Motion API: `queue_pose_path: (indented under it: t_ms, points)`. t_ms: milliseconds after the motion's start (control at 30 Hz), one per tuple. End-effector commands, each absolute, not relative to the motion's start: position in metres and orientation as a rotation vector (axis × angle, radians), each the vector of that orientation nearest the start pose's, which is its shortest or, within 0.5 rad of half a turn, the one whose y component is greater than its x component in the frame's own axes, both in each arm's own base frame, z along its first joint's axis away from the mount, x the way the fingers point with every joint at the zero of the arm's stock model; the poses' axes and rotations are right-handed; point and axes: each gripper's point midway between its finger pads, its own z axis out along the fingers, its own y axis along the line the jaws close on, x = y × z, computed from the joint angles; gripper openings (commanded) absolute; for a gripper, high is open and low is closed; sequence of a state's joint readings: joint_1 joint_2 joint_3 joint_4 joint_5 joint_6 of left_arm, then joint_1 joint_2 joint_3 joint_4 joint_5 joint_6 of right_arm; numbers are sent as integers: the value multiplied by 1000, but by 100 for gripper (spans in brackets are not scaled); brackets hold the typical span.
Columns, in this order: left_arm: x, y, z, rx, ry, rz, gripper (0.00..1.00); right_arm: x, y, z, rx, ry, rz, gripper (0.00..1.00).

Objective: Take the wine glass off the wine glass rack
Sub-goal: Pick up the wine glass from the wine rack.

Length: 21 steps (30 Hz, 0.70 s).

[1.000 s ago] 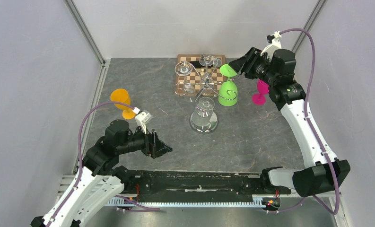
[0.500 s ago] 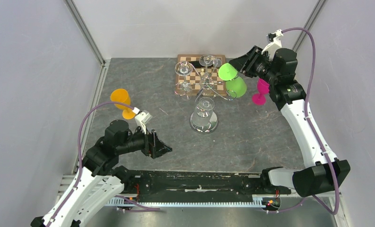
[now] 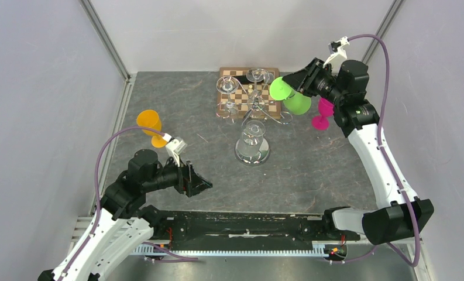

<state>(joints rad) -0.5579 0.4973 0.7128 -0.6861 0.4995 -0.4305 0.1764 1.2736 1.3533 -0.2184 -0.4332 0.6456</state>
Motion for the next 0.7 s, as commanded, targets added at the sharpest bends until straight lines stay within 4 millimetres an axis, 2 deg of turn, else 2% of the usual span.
queue_pose_path:
  t_ms: [0,467,667]
  points:
    - [113,-188,224,419,2108,-1128,79,362,170,397,34,1752,1015,27]
    - [113,-187,226,414,2098,-1125,79,356,169,386,16,1791,997,22]
    - [113,-187,225,414,2103,-1124,79,354,169,388,10,1790,1002,12]
